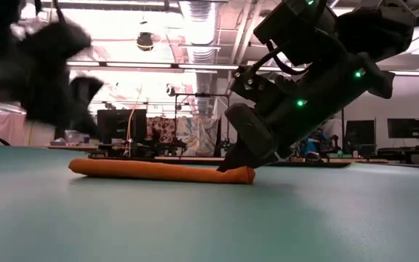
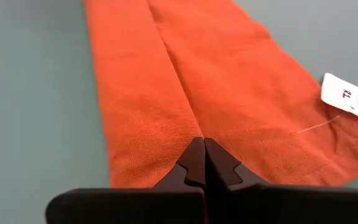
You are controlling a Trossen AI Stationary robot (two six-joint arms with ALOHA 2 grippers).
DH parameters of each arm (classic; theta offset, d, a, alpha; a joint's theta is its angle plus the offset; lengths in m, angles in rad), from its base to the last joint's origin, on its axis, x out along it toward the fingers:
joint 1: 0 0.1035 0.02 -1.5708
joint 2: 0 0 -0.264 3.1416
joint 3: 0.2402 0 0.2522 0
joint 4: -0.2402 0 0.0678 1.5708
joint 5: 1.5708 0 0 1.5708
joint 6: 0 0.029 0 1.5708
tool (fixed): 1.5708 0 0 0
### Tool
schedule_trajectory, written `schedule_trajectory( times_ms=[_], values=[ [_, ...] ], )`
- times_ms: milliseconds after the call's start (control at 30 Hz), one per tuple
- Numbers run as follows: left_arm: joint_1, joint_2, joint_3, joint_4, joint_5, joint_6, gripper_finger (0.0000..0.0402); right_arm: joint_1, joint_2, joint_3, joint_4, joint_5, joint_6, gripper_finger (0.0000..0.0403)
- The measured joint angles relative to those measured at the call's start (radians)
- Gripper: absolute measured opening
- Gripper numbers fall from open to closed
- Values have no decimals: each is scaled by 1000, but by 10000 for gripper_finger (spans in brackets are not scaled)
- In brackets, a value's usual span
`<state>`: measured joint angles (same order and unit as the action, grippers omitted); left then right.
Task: Roll napkin
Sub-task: Roll the orange table napkin
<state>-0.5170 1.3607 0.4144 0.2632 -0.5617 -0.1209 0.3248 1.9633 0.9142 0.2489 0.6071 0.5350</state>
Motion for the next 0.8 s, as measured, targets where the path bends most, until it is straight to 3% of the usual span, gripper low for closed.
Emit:
schedule_trajectory(
  times_ms=[133, 333, 533, 800],
  values=[
    [-22, -71, -41, 166, 5, 55, 0, 0, 0, 0, 1, 0, 0, 12],
    [4, -131, -204, 426, 66, 50, 0, 0, 0, -2, 10, -2, 0, 12],
    [48, -131, -301, 495, 57, -37, 0, 1, 1, -3, 25, -3, 0, 12],
    [51, -122, -306, 524, 53, -6, 0, 1, 2, -3, 23, -7, 7, 12]
  ],
)
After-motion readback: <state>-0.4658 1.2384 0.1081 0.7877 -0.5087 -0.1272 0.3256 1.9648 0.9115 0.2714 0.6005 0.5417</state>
